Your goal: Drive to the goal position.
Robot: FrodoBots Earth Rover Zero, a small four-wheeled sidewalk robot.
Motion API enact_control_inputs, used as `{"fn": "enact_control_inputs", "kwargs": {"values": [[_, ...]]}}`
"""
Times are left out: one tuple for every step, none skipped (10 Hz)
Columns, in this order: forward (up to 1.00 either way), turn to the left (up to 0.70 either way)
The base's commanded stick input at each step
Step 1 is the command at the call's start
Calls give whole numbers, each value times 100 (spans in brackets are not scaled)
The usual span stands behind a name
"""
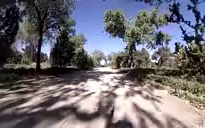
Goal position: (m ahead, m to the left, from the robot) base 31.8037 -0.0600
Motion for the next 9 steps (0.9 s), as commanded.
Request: {"fn": "enact_control_inputs", "kwargs": {"values": [[100, 3], [100, 3], [100, 3], [100, 3], [100, 3], [100, 3], [100, 3], [100, 3], [100, 3]]}}
